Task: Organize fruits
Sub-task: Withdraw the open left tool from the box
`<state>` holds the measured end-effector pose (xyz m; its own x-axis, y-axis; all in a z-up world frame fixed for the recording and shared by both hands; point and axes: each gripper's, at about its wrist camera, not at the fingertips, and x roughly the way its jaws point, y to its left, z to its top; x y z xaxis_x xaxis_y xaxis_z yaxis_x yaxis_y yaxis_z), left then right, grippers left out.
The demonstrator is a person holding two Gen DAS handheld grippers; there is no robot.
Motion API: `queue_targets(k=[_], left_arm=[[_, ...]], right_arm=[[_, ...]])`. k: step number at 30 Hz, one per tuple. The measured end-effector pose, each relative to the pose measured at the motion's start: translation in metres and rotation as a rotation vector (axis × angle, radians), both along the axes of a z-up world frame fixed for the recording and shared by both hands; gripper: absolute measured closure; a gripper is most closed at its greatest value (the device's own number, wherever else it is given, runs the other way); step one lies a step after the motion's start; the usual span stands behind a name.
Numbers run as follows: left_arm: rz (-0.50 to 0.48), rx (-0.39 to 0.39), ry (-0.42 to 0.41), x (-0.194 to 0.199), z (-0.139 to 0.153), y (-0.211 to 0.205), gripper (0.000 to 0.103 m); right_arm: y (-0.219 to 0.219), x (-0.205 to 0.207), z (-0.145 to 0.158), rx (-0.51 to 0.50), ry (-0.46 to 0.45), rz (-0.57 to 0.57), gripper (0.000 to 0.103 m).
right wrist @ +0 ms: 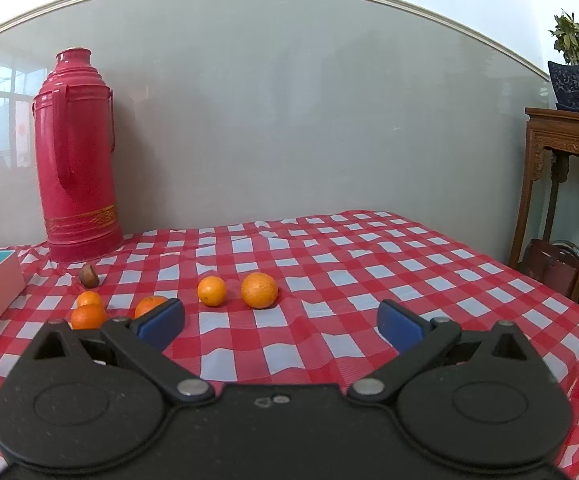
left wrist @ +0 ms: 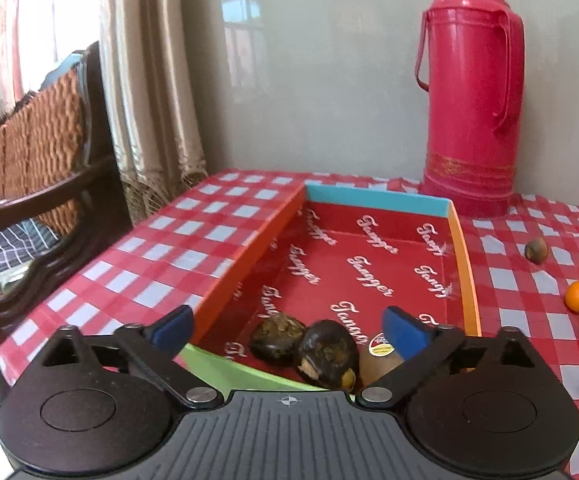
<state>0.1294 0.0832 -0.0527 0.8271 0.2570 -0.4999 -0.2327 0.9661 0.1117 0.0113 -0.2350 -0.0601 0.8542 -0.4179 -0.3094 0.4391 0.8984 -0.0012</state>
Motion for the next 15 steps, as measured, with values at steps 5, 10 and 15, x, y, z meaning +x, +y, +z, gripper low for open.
queue_targets(k=[5,10,15], left_arm=[[0.033,0.032,-0.054,-0.022,0.008,0.011,0.000],[0.139,0.024,-0.103,-0.041,0.013,0.038,0.000],[0.231,0.037,-0.127,-0.056,0.010,0.059,0.000]], right_arm=[[0.004,0.002,0.000,-0.001,-0.001,0.016,0.005],[0.012,0.004,0.000,0.002,-0.006,0.046,0.005],[0.024,0.010,0.000,-0.007,-0.005,0.089,0.005]])
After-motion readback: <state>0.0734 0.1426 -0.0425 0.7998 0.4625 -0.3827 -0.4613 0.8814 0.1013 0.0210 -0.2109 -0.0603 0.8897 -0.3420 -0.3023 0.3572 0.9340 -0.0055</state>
